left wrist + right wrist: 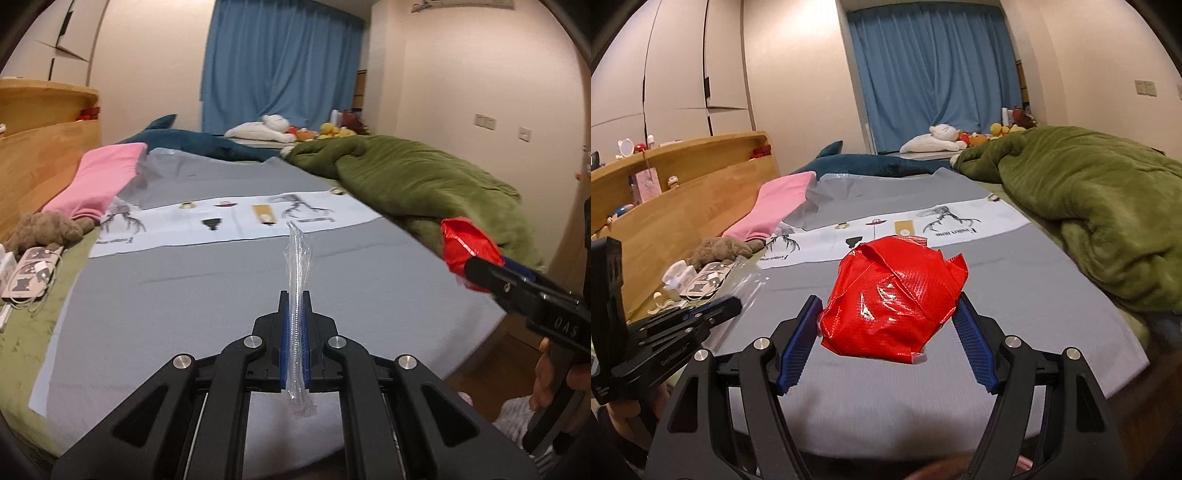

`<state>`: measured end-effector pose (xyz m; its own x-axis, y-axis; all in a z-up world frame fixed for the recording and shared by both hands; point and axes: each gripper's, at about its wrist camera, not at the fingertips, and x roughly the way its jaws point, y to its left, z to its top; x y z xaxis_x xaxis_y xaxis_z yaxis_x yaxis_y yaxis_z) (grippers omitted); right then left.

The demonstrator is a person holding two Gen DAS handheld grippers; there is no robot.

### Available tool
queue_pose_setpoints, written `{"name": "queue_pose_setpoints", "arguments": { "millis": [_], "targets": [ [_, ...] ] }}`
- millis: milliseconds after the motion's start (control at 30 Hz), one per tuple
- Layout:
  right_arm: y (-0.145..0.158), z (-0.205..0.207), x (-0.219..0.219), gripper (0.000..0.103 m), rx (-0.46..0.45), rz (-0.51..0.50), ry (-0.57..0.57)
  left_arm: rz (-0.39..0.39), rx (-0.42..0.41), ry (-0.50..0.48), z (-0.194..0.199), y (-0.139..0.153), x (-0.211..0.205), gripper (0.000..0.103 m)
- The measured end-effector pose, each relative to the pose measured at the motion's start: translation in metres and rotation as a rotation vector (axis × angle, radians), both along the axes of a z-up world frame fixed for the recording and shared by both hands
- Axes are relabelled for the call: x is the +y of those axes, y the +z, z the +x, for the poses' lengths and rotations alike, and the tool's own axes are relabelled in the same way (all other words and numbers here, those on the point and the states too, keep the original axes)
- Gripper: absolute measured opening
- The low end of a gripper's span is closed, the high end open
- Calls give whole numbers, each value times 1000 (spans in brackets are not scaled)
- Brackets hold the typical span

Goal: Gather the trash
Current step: 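Carry the red wrapper and plastic sleeve over the pink bin and release both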

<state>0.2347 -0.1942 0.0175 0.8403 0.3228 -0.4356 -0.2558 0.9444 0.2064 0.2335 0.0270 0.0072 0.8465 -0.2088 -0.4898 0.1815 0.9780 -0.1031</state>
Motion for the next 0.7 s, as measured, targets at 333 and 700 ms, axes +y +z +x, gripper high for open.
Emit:
{"name": "queue_pose_setpoints", "arguments": {
  "millis": [333,700],
  "targets": [
    [-21,-92,-49,71,34,-20,-86,-21,20,-140,-50,-9,-64,5],
    [-60,-148,-91,71,93,-28,-191,-4,76,-278,-86,-40,-135,5]
  ]
}}
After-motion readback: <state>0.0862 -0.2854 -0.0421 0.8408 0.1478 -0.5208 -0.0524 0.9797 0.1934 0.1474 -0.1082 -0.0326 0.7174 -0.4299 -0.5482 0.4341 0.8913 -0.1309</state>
